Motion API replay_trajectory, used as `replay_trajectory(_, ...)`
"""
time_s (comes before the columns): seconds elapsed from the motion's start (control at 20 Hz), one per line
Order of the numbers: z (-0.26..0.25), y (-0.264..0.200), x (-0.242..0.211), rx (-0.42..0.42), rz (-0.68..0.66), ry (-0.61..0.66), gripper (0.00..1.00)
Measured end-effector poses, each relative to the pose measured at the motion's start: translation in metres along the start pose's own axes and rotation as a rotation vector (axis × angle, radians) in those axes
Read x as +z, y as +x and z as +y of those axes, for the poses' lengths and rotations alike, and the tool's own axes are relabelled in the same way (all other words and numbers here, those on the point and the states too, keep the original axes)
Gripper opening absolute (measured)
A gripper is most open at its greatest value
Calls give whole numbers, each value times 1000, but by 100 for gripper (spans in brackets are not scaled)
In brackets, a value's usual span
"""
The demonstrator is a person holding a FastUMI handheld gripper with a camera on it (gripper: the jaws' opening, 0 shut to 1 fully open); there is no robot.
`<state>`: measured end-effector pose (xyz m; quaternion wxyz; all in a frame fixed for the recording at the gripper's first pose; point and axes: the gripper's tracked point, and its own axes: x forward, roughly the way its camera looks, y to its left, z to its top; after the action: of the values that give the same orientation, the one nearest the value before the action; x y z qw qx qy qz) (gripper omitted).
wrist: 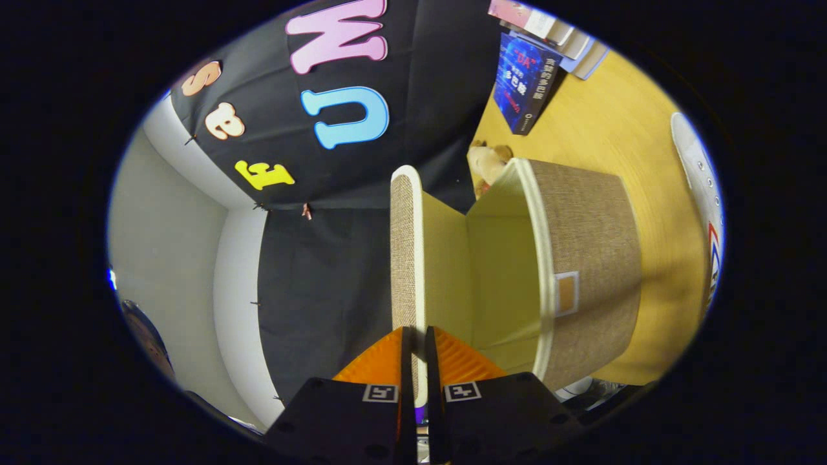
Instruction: Open the storage box then place both shoes into the box .Put the left shoe in first, then the right shoe, with the right side of both shoes facing outward in a uniform manner.
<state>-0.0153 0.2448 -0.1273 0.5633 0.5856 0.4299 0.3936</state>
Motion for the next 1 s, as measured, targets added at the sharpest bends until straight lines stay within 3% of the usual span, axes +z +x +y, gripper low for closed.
replay_trajectory(0.3, 52, 53, -11, -3, 16, -83, 9)
replay_trajectory(0.6, 92, 140, -35, -32, 51, -177, 8)
replay_trajectory(1.0, 68, 261, -70, -163, 106, -235, 9)
